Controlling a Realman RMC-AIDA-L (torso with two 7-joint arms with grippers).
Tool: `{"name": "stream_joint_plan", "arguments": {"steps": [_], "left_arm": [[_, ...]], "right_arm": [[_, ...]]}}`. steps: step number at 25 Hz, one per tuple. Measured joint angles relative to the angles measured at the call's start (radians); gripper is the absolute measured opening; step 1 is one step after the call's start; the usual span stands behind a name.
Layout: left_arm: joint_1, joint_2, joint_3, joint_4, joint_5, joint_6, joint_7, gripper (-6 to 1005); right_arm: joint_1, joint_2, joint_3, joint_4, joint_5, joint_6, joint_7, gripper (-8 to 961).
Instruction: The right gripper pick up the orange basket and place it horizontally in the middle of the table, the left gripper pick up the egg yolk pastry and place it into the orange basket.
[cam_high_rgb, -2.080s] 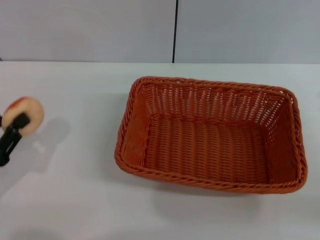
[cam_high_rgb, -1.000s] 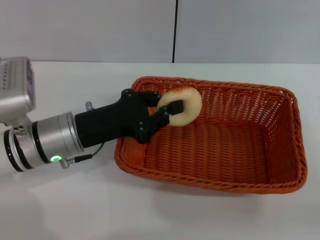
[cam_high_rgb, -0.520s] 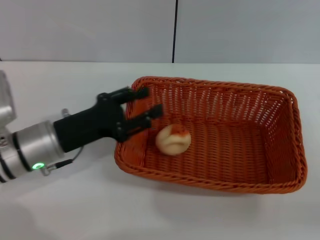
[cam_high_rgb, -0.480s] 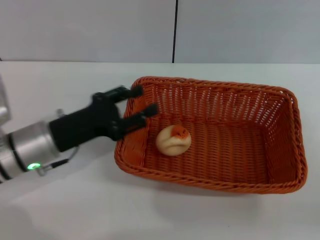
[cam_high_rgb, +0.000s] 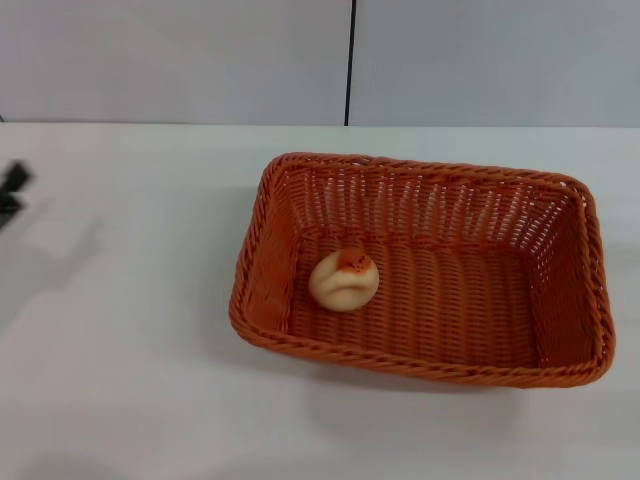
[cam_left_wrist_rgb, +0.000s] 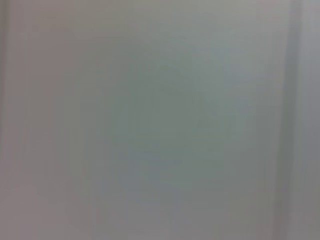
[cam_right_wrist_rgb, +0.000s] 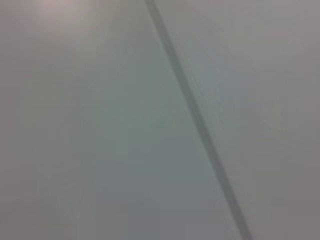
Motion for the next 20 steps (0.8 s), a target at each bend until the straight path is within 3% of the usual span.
{"name": "stream_joint_plan", "arguments": {"steps": [2,3,8,16,20], "left_arm": [[0.000,0.000,0.000,0.000,0.000,0.000,0.000,811],[0.068,0.001,-0.061,-0.006,-0.082,0.002,0.057,811],[0.116,0.000,-0.133,-0.087,-0.143,-0.003,0.166,811],[0.131,-0.002,-0.176,-0.202,-0.149,-0.056,0.331,811],[0.135,-0.003,-0.189,-0.224,-0.153,-0.066,0.363,811]], "right_arm": [[-0.003,0.000,0.030,0.003,0.000,0.045,-0.009,577],[-0.004,0.000,0.038,0.003,0.000,0.068,-0.010,577],[-0.006,-0.001,0.043,0.008,-0.002,0.136,-0.067,578],[0.030,0.001,0.048,0.088,0.000,0.102,-0.313,579],[0.043,0.000,0.054,0.098,0.000,0.111,-0.335,579]]}}
